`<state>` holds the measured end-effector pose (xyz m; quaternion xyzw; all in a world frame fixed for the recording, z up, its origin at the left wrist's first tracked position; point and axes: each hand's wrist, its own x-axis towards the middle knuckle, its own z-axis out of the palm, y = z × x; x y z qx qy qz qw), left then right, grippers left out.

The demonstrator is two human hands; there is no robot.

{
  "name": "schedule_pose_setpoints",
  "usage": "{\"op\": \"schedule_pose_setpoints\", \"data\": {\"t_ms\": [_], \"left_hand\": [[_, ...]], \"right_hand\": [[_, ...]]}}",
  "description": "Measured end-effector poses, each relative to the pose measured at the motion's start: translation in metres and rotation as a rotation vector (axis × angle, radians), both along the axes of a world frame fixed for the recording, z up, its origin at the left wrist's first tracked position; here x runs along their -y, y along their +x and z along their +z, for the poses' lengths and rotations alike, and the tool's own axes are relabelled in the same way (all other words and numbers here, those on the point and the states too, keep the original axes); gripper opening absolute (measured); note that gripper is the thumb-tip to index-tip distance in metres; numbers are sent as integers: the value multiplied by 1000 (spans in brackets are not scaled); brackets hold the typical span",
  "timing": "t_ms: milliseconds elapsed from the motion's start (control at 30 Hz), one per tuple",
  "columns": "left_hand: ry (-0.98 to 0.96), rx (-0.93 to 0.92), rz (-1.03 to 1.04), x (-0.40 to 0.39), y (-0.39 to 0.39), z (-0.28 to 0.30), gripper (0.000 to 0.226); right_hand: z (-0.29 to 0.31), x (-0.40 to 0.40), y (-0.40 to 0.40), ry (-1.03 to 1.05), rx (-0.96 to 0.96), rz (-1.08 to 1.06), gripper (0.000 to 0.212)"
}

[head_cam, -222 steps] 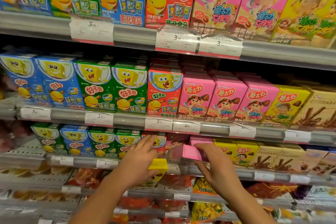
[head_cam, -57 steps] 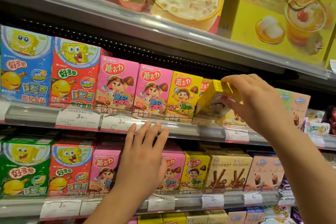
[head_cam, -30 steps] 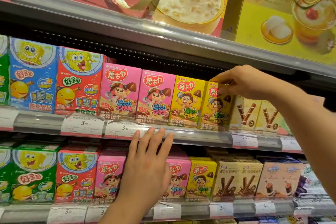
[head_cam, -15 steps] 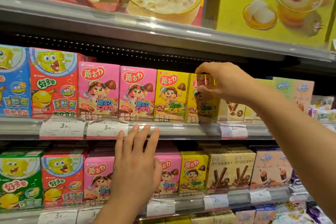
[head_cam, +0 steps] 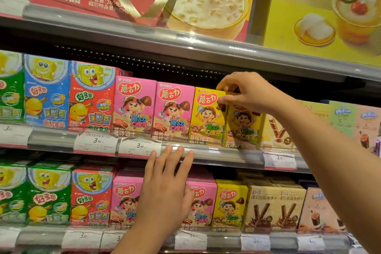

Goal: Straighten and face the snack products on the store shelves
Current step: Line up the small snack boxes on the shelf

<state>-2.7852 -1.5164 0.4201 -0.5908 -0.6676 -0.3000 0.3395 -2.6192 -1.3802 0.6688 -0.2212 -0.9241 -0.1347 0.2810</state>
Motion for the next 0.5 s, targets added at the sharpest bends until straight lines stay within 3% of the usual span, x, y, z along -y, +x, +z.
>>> {"op": "schedule_pose_setpoints", "data": {"t_ms": [300,500], "left_hand": [[3,-1,5,0,-1,1,67],[21,-7,-4,0,0,1,66]], "right_hand": [[8,-5,3,-172,-12,34,29],[1,1,5,-38,-17,4,37]]}}
